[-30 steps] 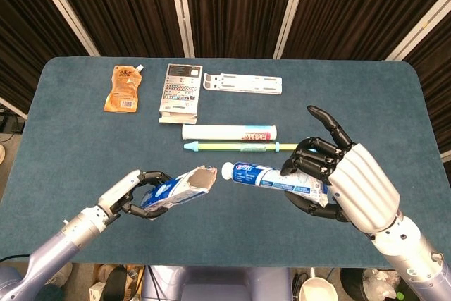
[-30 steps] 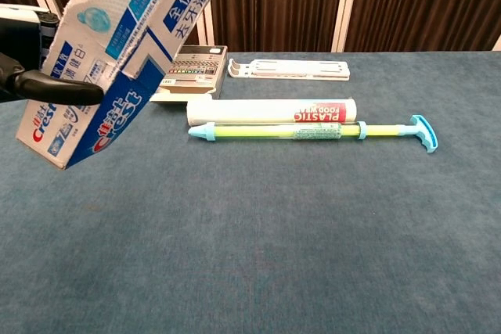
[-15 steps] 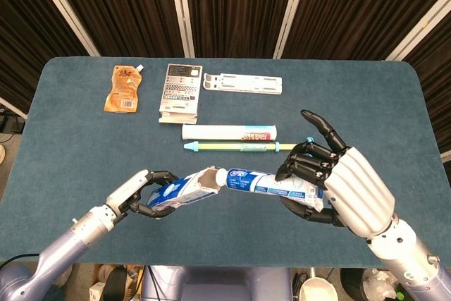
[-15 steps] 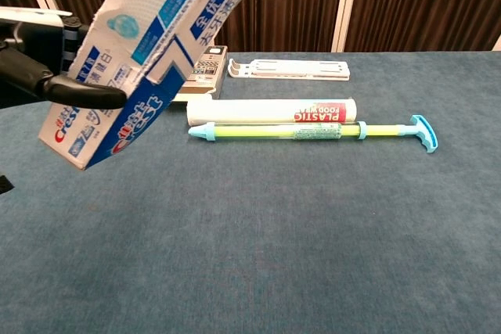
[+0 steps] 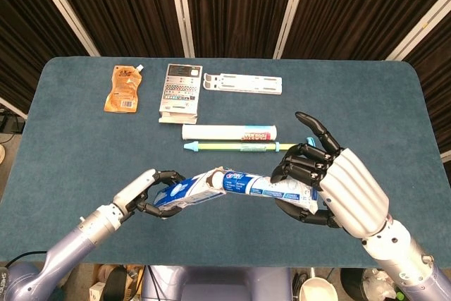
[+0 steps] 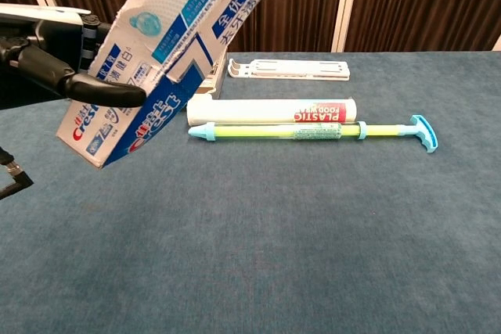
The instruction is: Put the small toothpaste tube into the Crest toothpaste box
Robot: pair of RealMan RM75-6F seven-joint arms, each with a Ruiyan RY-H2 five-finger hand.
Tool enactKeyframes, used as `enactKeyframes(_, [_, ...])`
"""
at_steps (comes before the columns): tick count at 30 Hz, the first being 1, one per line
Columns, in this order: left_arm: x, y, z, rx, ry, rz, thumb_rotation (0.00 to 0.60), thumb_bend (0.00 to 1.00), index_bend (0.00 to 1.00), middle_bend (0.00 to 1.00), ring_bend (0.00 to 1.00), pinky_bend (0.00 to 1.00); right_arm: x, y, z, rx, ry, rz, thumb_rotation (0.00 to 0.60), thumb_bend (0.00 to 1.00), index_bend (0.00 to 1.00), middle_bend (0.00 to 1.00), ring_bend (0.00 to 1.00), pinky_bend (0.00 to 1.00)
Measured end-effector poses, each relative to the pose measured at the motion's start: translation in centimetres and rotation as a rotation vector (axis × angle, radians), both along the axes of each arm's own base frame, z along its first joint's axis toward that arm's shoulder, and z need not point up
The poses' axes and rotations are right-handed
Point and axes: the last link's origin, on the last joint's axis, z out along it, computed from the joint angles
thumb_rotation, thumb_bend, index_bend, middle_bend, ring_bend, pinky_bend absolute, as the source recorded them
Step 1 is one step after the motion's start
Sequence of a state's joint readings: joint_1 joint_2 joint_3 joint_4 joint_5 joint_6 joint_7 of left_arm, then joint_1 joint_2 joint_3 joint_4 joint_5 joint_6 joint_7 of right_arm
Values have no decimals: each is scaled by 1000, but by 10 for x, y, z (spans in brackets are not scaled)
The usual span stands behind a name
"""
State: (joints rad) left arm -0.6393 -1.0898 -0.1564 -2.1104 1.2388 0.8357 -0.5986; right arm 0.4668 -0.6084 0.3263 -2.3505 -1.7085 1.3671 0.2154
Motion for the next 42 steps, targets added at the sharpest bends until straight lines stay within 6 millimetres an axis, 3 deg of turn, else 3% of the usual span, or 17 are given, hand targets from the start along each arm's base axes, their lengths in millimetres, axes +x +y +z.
enactKeyframes(42, [14, 0, -4, -10, 26, -52, 600, 341, 420, 423, 221, 313, -3, -3, -26, 79, 34, -14, 600, 689, 907, 771, 418, 45])
